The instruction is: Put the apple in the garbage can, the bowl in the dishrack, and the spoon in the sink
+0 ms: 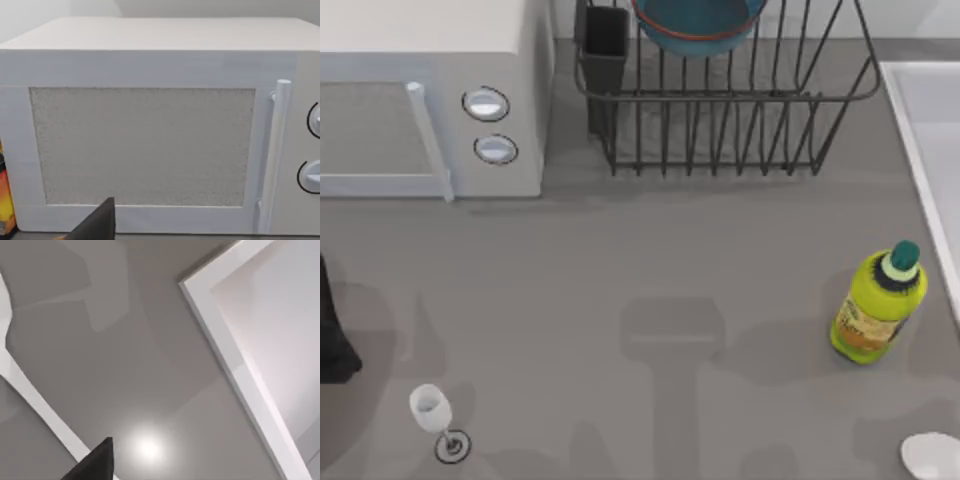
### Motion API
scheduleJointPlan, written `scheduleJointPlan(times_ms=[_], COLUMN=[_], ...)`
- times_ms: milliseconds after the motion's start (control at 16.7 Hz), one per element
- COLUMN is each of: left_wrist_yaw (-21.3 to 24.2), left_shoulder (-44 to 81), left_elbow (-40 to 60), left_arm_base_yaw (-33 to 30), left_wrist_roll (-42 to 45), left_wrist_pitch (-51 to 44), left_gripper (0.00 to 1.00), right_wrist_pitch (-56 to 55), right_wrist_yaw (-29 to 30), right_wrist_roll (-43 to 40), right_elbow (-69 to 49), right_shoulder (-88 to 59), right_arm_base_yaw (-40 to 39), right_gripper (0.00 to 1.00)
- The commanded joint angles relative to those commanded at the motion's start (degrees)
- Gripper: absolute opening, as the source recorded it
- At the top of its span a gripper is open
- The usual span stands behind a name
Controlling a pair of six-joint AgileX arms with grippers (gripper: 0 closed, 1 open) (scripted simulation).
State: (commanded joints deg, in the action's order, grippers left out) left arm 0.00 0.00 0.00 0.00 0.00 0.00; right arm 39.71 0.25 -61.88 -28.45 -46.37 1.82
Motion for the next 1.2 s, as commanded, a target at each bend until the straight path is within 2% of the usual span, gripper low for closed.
scheduleJointPlan(times_ms=[240, 480, 960, 1200], left_wrist_yaw=[0.0, 0.0, 0.0, 0.0], left_shoulder=[0.0, 0.0, 0.0, 0.0], left_elbow=[0.0, 0.0, 0.0, 0.0], left_arm_base_yaw=[0.0, 0.0, 0.0, 0.0], left_wrist_roll=[0.0, 0.0, 0.0, 0.0], left_wrist_pitch=[0.0, 0.0, 0.0, 0.0], left_gripper=[1.00, 1.00, 1.00, 1.00], right_wrist_pitch=[11.7, 20.4, 22.5, 16.0], right_wrist_yaw=[0.0, 0.1, 0.1, 0.1], right_wrist_roll=[-19.7, -30.9, -33.1, -33.0], right_elbow=[-8.4, -14.8, -16.4, -12.8], right_shoulder=[-14.2, -23.8, -26.1, -29.3], right_arm_base_yaw=[0.7, 1.3, 1.2, 1.3], right_gripper=[1.00, 1.00, 1.00, 1.00])
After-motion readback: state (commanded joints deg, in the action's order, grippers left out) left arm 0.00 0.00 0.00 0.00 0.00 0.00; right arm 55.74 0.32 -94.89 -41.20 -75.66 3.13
